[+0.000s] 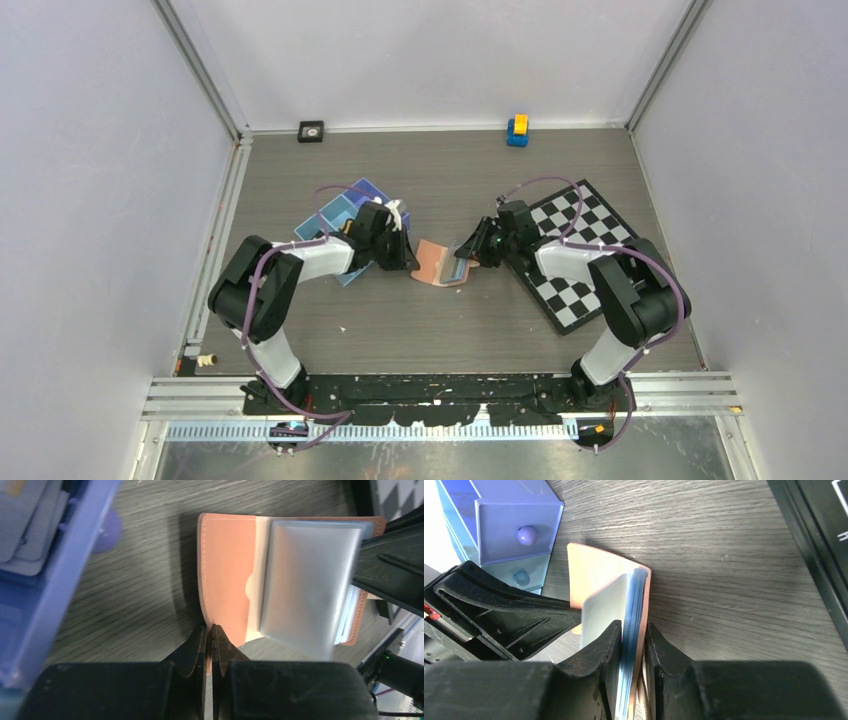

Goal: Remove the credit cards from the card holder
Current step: Open the card holder at the center of the board.

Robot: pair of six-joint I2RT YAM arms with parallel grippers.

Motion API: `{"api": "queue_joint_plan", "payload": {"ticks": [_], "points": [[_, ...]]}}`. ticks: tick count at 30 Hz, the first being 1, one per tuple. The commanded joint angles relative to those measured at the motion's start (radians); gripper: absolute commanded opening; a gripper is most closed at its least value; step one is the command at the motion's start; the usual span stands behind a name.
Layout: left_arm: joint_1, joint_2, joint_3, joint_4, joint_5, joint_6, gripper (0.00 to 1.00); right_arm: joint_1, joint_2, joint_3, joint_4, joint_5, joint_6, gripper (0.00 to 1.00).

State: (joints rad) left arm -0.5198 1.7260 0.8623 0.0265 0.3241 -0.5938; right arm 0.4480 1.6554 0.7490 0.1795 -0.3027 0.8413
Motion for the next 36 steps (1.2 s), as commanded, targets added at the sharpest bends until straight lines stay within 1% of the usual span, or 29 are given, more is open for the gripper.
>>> {"api": "queue_joint_plan", "payload": {"ticks": [1, 3, 6, 7, 9, 12, 13, 14, 18, 20, 21, 23, 25, 29, 30, 33, 35, 36], "points": [[-0.008, -0.025, -0.03, 0.144, 0.129, -0.02, 0.11, 0.011, -0.061, -0.006, 0.028, -0.022, -0.028, 0.26], [-0.008, -0.045, -0.049, 0.176, 0.142, -0.024, 0.27, 0.016, -0.072, 0.0, 0.0, -0.006, -0.043, 0.23], [-0.008, -0.066, -0.071, 0.218, 0.161, -0.034, 0.54, 0.026, -0.083, 0.013, -0.024, 0.004, -0.062, 0.22], [-0.008, -0.068, -0.078, 0.226, 0.165, -0.036, 0.58, 0.033, -0.084, 0.017, -0.029, 0.008, -0.068, 0.22], [-0.008, -0.068, -0.08, 0.233, 0.169, -0.039, 0.64, 0.048, -0.085, 0.028, -0.047, 0.017, -0.082, 0.22], [-0.008, -0.059, -0.083, 0.269, 0.204, -0.049, 0.68, 0.071, -0.092, 0.048, -0.082, 0.047, -0.106, 0.22], [-0.007, -0.059, -0.086, 0.286, 0.219, -0.054, 0.73, 0.081, -0.095, 0.054, -0.093, 0.062, -0.114, 0.22], [-0.007, -0.061, -0.092, 0.299, 0.227, -0.058, 0.75, 0.089, -0.097, 0.058, -0.104, 0.078, -0.125, 0.22], [-0.008, -0.091, -0.116, 0.347, 0.241, -0.063, 0.8, 0.101, -0.099, 0.067, -0.118, 0.094, -0.135, 0.23], [-0.008, -0.1, -0.123, 0.36, 0.246, -0.065, 0.9, 0.106, -0.093, 0.074, -0.118, 0.086, -0.137, 0.23], [-0.008, -0.102, -0.124, 0.359, 0.242, -0.062, 0.92, 0.111, -0.091, 0.077, -0.118, 0.084, -0.138, 0.23], [-0.008, -0.095, -0.116, 0.331, 0.222, -0.051, 0.93, 0.118, -0.091, 0.076, -0.116, 0.086, -0.139, 0.23], [-0.009, -0.074, -0.086, 0.267, 0.205, -0.041, 0.93, 0.122, -0.096, 0.076, -0.111, 0.088, -0.143, 0.25], [-0.009, -0.038, -0.061, 0.232, 0.202, -0.041, 0.93, 0.124, -0.111, 0.071, -0.11, 0.089, -0.148, 0.27], [-0.009, -0.035, -0.057, 0.222, 0.197, -0.04, 0.91, 0.123, -0.114, 0.07, -0.108, 0.09, -0.149, 0.27], [-0.009, -0.022, -0.033, 0.162, 0.173, -0.028, 0.77, 0.125, -0.118, 0.069, -0.105, 0.089, -0.15, 0.3], [-0.009, -0.019, -0.027, 0.138, 0.153, -0.022, 0.69, 0.125, -0.125, 0.066, -0.106, 0.094, -0.148, 0.35], [-0.009, -0.019, -0.026, 0.134, 0.143, -0.022, 0.67, 0.125, -0.13, 0.06, -0.105, 0.102, -0.149, 0.4]]}}
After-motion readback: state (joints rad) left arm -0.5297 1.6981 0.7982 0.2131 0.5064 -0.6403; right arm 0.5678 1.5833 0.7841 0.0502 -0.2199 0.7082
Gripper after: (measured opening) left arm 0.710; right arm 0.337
